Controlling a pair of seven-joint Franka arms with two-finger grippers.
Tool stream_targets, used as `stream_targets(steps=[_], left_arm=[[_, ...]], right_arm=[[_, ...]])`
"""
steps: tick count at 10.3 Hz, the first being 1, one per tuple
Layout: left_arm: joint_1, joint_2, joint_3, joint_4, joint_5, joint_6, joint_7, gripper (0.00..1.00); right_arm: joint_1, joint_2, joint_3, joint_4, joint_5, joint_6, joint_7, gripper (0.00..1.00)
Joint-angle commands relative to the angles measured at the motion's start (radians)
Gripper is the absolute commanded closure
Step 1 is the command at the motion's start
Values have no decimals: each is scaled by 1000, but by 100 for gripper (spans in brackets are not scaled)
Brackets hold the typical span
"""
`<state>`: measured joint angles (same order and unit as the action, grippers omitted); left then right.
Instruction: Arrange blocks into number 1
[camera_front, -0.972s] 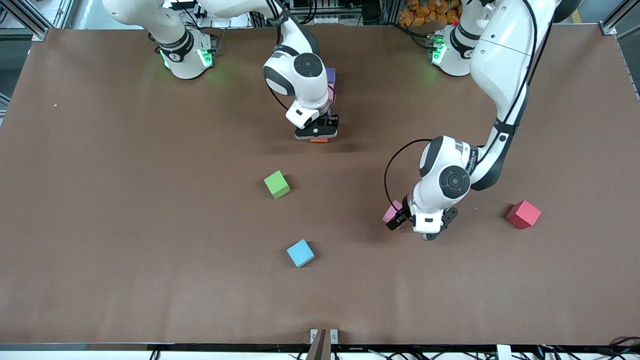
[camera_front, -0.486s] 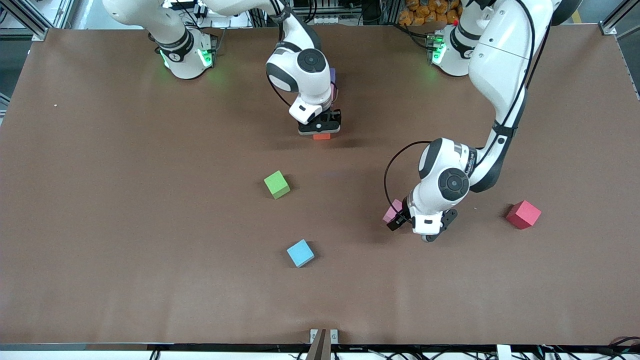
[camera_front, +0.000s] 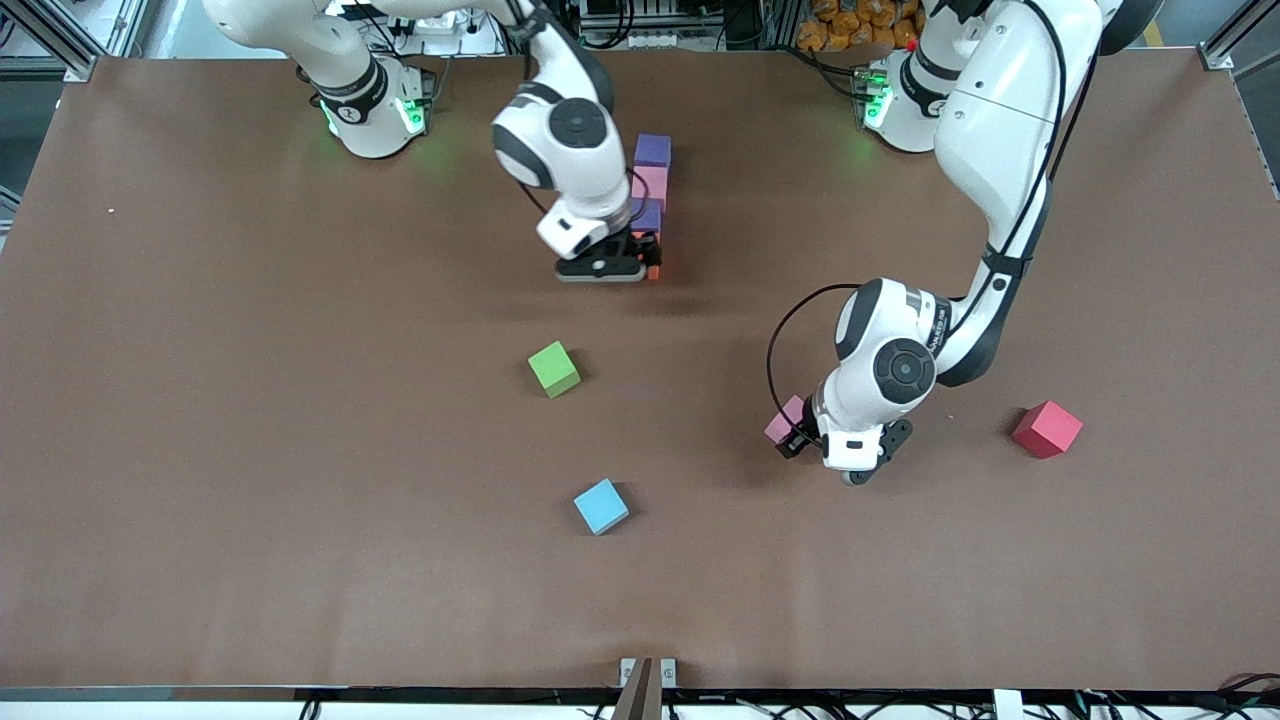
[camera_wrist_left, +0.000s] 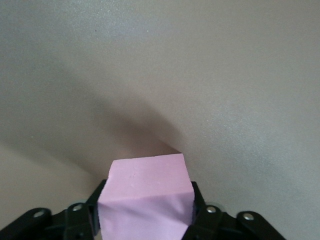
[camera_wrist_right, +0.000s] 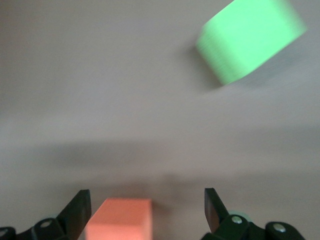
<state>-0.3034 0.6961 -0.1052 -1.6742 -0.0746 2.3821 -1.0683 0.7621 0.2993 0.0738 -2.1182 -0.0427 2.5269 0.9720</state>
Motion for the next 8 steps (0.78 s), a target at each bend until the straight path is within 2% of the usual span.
stream_targets(steps=[1,3,5,8], left_arm=[[-28,10,10,16,56,3,-2,100],[-86,0,-17,11,116,-20,-7,100],[-114,-13,-92,10,153,-43,-5,100],[-134,-15,-235,-12,244,-98,-9,100]], right_arm=[[-139,-155,12,-104,-11,-26,8,0],[-251,-238,11,-97,-16,-66,-18,0],[-360,-252,6,-39,-17,-109,-212,0],[-499,-246,4,199,-17,-388,-352,0]])
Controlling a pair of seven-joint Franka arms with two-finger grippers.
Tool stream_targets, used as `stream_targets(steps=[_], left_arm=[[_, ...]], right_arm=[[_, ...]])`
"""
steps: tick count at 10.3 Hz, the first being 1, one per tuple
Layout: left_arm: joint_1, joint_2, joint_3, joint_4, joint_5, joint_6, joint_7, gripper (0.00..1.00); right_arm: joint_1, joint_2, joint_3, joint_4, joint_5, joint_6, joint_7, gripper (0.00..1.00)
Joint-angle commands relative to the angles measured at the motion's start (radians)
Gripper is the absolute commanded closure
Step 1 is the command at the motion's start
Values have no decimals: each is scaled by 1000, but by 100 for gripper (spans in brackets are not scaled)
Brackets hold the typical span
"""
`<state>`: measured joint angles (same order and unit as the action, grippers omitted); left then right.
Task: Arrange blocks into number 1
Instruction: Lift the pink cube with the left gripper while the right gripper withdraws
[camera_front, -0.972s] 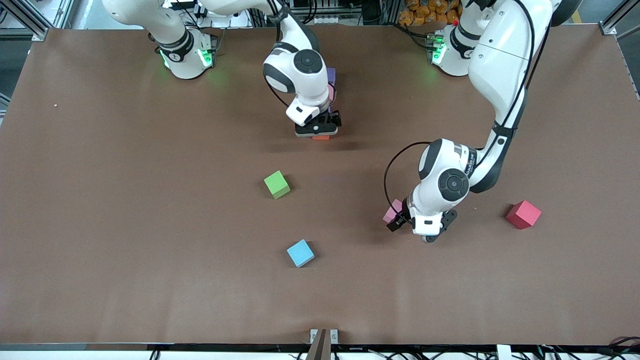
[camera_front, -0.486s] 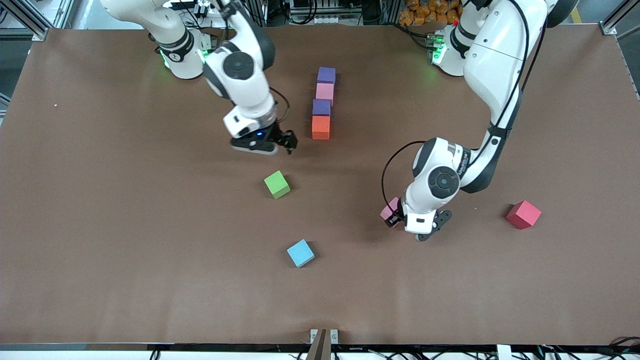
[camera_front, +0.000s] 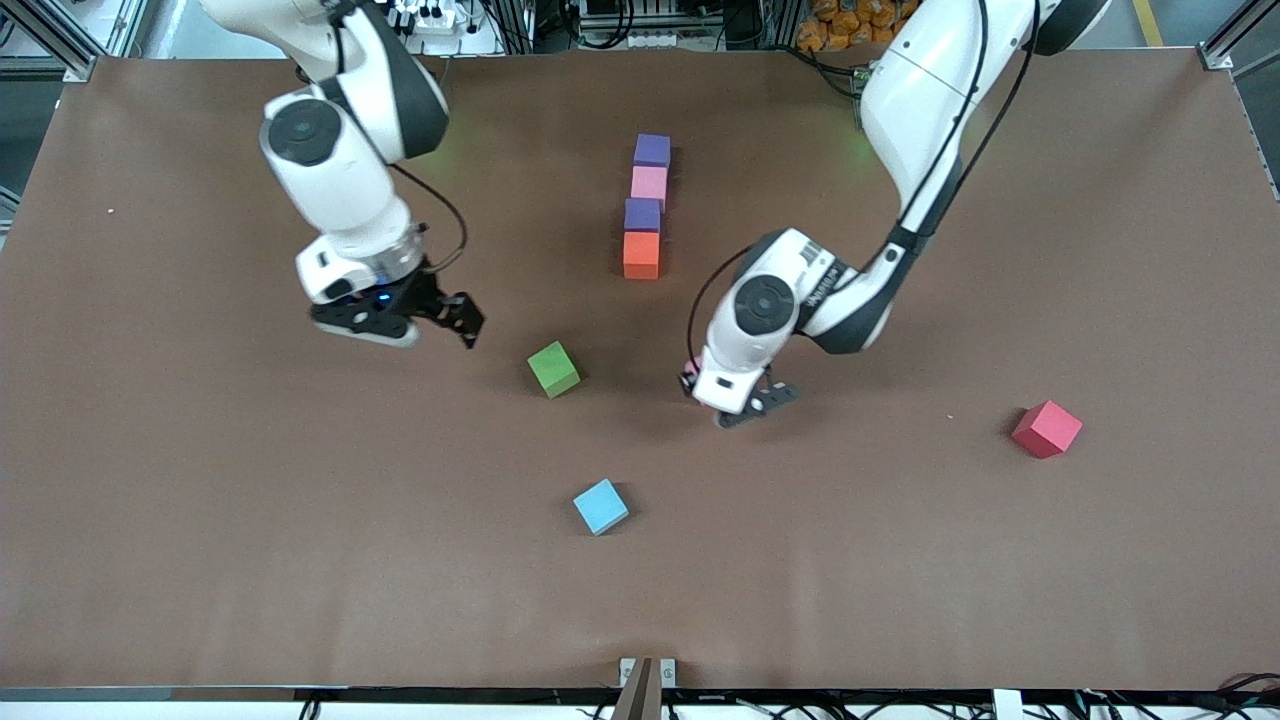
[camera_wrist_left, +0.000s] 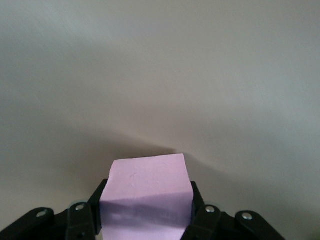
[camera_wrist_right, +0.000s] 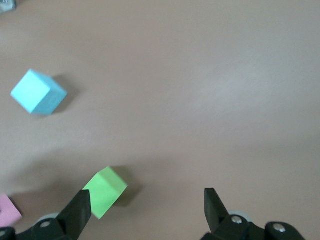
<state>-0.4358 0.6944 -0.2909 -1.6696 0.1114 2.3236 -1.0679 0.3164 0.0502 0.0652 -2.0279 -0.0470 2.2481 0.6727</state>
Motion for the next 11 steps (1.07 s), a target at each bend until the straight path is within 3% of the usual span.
stream_targets(steps=[1,4,7,11], left_arm=[[-1,-15,-86,-34,91,-46,-7,100],[-3,-13,-168,-51,119,-46,9,100],[-33,-10,-175,-58,123,-46,51,100],[-37,-12,-195,-71,175,-44,54,100]], right_arm=[[-97,3,15,153,-13,-154,-67,0],[-201,5,13,256,-11,-243,-239,0],[-247,39,11,417,-11,-392,-330,0],[-284,40,10,515,-5,-494,-424,0]])
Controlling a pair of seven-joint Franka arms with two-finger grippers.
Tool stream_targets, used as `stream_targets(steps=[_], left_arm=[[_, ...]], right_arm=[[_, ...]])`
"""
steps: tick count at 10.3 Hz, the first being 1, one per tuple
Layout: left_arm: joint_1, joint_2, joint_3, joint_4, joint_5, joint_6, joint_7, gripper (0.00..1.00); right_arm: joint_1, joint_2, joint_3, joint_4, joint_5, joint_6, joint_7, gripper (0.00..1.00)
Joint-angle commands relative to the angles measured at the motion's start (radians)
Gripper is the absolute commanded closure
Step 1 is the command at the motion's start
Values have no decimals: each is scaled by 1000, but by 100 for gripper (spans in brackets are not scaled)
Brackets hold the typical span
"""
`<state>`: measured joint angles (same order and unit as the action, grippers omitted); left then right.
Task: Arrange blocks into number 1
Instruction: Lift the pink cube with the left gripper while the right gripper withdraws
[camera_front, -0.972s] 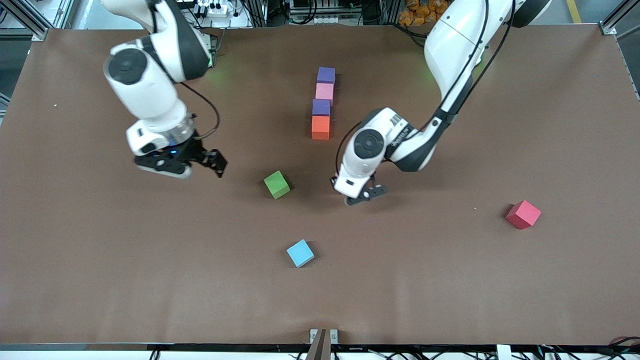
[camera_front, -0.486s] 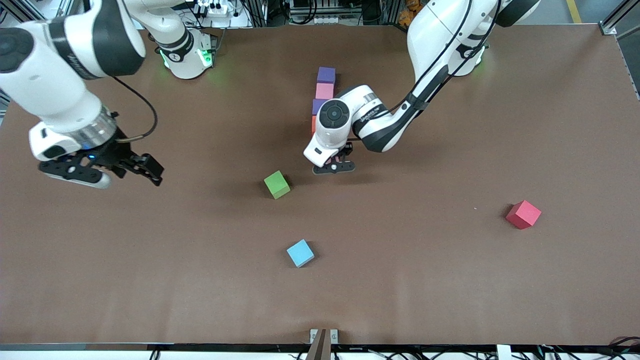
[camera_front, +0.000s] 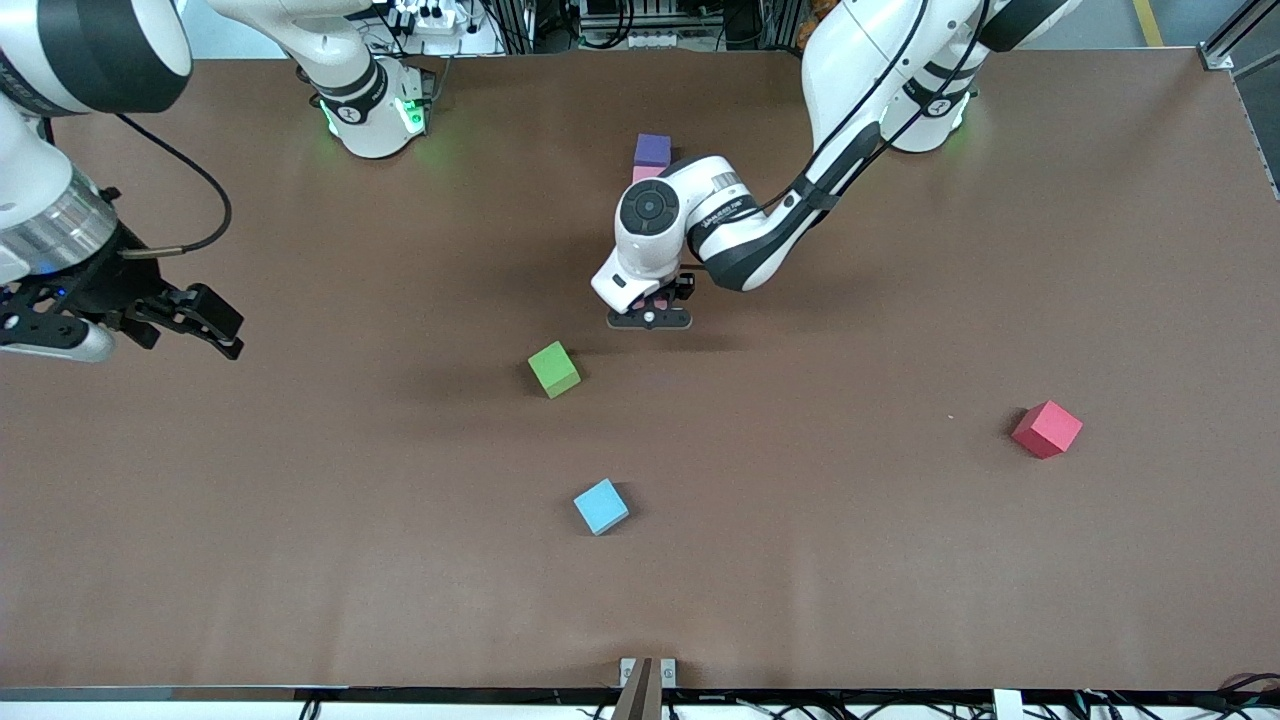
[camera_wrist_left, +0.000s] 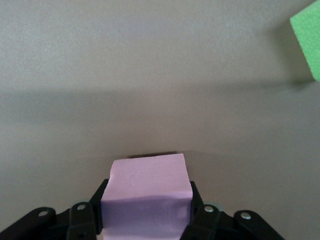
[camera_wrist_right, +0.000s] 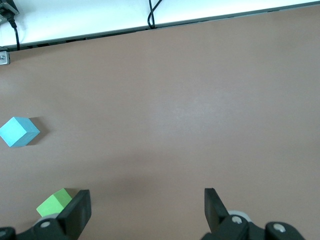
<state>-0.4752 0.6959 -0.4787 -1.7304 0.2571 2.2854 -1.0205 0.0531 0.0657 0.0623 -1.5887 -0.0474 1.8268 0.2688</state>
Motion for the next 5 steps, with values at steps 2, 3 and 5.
stream_targets(steps=[2,3,5], left_arm=[[4,-13,-15,-11,36,-3,7,100],[4,-13,-17,-11,36,-1,7,100],[3,-13,-17,-11,51,3,7,100]], right_arm=[[-29,25,-18,121,-3,-147,-19,0],[-29,23,-30,130,-3,-168,-19,0],[-42,20,-38,148,-3,-196,-20,0]])
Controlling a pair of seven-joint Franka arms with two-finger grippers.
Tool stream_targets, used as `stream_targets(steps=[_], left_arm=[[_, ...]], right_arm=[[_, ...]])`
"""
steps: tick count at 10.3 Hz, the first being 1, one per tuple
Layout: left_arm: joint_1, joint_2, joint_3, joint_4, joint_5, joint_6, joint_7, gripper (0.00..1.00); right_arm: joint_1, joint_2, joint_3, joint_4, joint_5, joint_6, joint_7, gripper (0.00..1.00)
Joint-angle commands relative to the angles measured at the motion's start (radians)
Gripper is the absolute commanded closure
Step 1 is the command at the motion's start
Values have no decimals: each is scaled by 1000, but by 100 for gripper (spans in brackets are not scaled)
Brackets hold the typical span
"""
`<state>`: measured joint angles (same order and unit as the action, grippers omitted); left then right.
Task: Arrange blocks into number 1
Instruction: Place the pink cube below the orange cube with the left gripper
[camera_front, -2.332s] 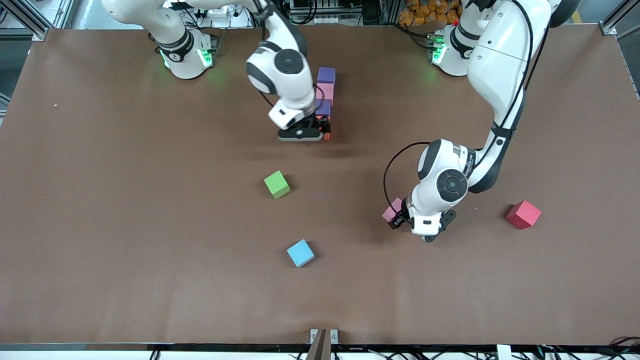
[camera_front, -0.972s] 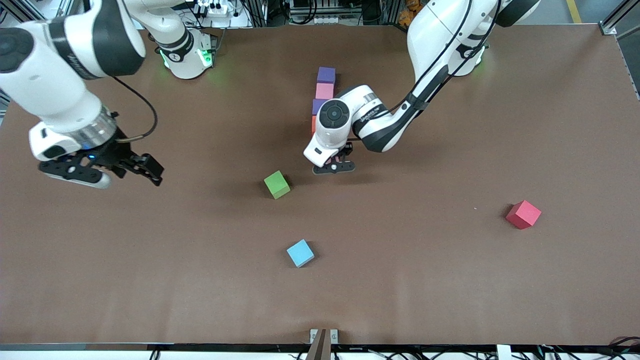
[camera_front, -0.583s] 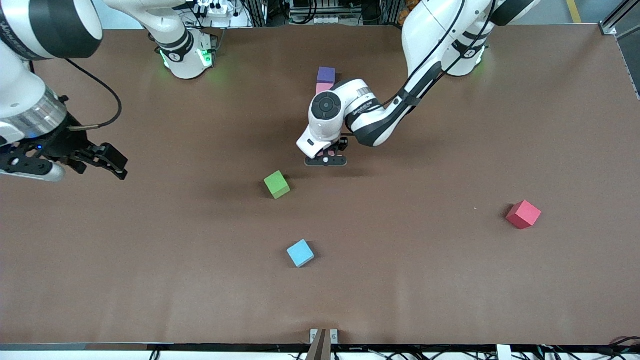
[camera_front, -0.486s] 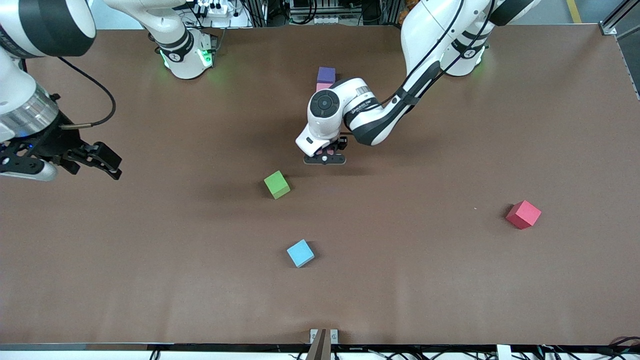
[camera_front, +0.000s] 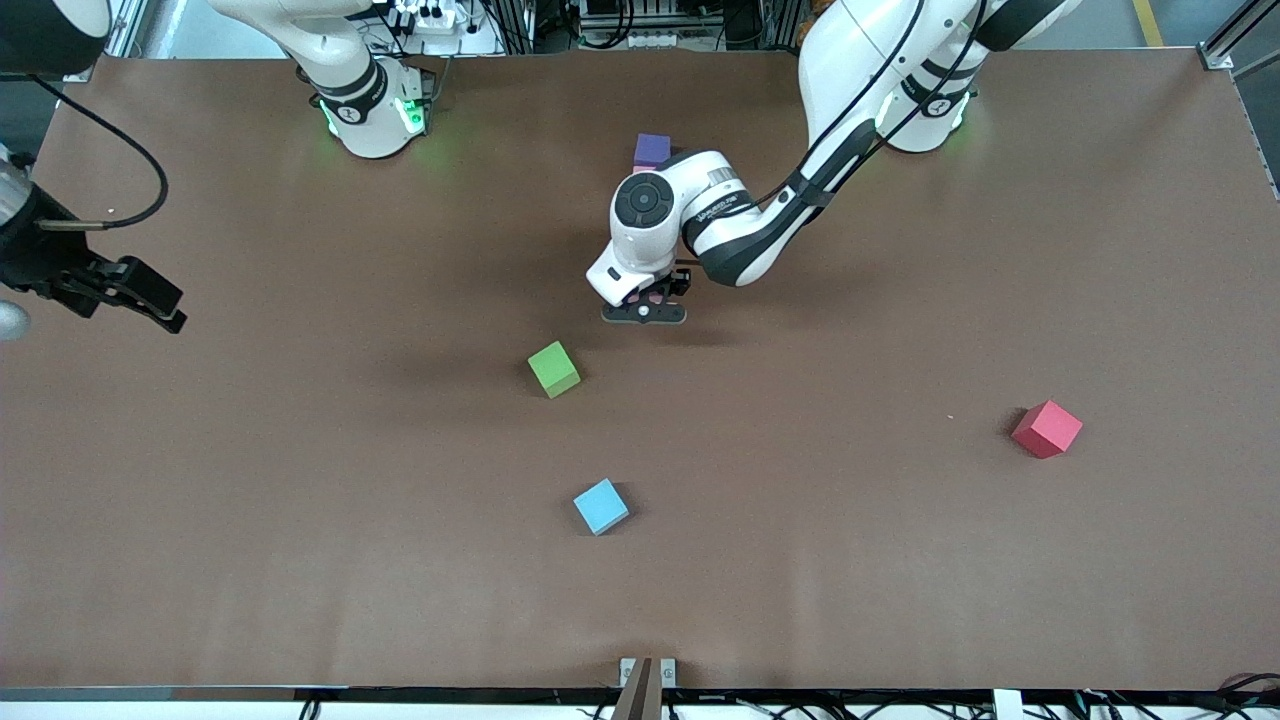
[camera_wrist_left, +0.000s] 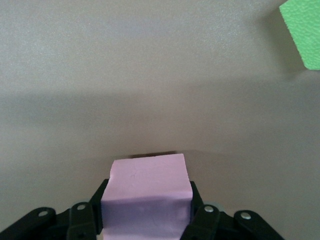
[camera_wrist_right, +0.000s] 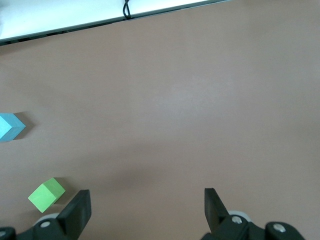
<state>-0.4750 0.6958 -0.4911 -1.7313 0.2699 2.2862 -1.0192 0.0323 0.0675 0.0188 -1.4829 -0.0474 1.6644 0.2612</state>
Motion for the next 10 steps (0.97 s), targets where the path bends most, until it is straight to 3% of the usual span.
stream_targets(steps=[1,10], left_arm=[[1,-12,-6,-10,46,6,5,100],[-16,-5,-14,-22,52,44,5,100]], right_arm=[[-22,18,3,44,-3,-38,-14,0],[-17,28,0,56,1,-68,-13,0]])
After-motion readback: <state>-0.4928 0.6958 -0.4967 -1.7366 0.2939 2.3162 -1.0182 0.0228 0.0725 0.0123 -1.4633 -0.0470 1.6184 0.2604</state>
